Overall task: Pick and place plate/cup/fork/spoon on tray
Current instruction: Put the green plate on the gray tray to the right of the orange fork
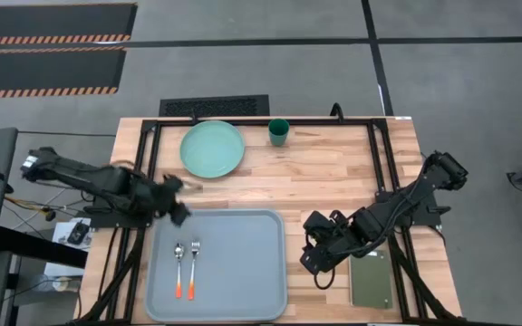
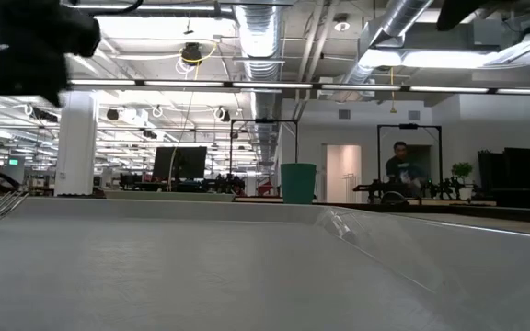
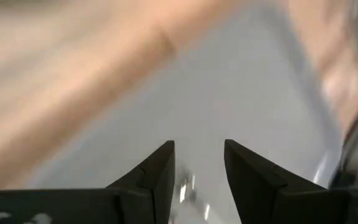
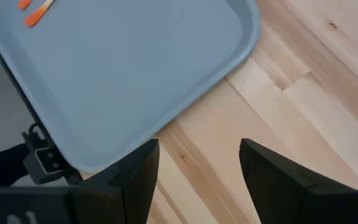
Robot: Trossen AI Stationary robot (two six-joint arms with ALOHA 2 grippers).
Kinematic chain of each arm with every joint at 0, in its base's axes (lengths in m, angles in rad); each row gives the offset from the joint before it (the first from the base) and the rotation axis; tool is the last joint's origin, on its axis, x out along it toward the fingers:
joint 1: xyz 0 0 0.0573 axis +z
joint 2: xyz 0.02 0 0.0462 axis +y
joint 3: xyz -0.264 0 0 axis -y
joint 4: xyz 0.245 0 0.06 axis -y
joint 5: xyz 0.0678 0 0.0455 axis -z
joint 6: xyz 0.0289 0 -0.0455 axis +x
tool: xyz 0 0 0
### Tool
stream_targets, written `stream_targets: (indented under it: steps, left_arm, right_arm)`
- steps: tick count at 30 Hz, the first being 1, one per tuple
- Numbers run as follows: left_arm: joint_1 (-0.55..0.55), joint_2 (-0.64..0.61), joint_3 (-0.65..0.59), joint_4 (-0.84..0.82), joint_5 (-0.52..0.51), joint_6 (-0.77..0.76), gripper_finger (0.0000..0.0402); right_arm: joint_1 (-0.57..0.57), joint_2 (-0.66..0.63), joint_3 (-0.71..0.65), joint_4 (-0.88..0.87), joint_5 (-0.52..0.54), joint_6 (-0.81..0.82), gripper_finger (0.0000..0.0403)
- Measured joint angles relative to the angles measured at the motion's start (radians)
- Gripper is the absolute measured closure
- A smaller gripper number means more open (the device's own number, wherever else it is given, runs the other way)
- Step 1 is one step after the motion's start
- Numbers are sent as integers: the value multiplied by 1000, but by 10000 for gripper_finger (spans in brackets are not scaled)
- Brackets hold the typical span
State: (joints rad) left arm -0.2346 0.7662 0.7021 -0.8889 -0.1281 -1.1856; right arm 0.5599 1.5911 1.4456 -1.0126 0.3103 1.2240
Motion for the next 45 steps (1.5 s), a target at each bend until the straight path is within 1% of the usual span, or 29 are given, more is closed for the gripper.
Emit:
stream_targets:
  steps: [4, 6, 9, 11, 15, 19, 23, 26, 30, 34, 39, 42, 45]
  left_arm:
    - [154, -56, 34, -71, -121, -3, 278]
    - [242, -54, 35, -111, -142, 31, 278]
    - [379, -11, 34, -158, -139, 136, 278]
    - [490, 34, 34, -149, -119, 223, 278]
    - [713, 150, 34, -55, -19, 425, 278]
    - [915, 258, 34, 22, 65, 556, 278]
    - [1075, 325, 33, 50, 86, 662, 278]
    - [1170, 356, 33, 108, 97, 731, 278]
    - [1236, 417, 34, 190, 142, 766, 278]
    - [1242, 512, 34, 258, 195, 786, 278]
    - [1236, 617, 34, 292, 180, 758, 278]
    - [1236, 643, 34, 302, 191, 751, 278]
    - [1236, 630, 35, 312, 265, 746, 278]
  right_arm:
    - [-25, 0, 0, -5, 2, -1, 154]
    - [-40, 0, 0, -6, 2, -16, 154]
    - [-64, -1, 0, -5, 2, -43, 154]
    - [-79, 0, 0, -4, -5, -66, 154]
    - [-103, -1, 0, -1, -23, -95, 154]
    - [-111, -1, 0, 1, -24, -96, 154]
    - [-106, -1, 0, 1, -25, -95, 154]
    - [-101, -1, 0, 2, -21, -92, 154]
    - [-102, -1, 0, 1, -19, -92, 154]
    - [-102, -1, 0, -8, -19, -97, 154]
    - [-102, -1, 0, -5, -19, -96, 154]
    - [-102, -1, 0, -4, -20, -91, 154]
    - [-102, -1, 0, -3, -20, -92, 154]
